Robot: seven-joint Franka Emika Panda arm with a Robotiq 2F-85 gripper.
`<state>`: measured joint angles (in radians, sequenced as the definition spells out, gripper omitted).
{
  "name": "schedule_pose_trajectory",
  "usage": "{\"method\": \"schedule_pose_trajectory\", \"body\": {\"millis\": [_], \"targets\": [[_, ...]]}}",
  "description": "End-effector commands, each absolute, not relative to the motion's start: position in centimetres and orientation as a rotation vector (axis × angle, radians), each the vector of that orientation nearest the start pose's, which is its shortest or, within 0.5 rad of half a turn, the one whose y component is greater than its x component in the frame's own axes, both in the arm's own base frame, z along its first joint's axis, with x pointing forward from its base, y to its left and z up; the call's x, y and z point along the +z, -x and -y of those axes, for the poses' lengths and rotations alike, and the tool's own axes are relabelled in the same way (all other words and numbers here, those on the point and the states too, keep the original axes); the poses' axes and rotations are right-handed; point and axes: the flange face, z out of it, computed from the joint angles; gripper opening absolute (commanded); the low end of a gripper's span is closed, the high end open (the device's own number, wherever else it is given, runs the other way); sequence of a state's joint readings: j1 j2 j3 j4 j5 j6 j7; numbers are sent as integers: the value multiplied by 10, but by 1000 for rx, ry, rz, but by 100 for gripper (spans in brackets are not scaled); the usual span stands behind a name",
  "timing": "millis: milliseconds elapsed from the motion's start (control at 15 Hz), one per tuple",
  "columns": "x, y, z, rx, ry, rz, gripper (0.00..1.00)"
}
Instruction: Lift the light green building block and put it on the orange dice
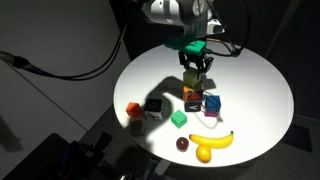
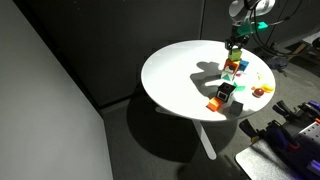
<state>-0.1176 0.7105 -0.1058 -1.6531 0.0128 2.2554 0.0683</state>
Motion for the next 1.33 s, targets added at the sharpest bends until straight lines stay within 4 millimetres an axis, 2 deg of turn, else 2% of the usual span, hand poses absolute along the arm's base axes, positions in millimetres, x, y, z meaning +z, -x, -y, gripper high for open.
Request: {"method": "schedule_pose_trajectory", "body": {"millis": [0,267,333,400,467,533,667,800,1267], "targets": [[195,-665,147,156,3141,-421,29],[193,-665,148,157,3141,-422,29],[193,-665,148,159,3140,-423,33],[192,-664,149,161,3140,-425,64],[192,-664,149,161,3140,-425,78],[192,-664,149,161,3140,-426,80],[192,-664,150,161,3139,-424,96],[193,-663,151,161,3139,-420,100],[208,-663,149,132,3107,-387,100]]}}
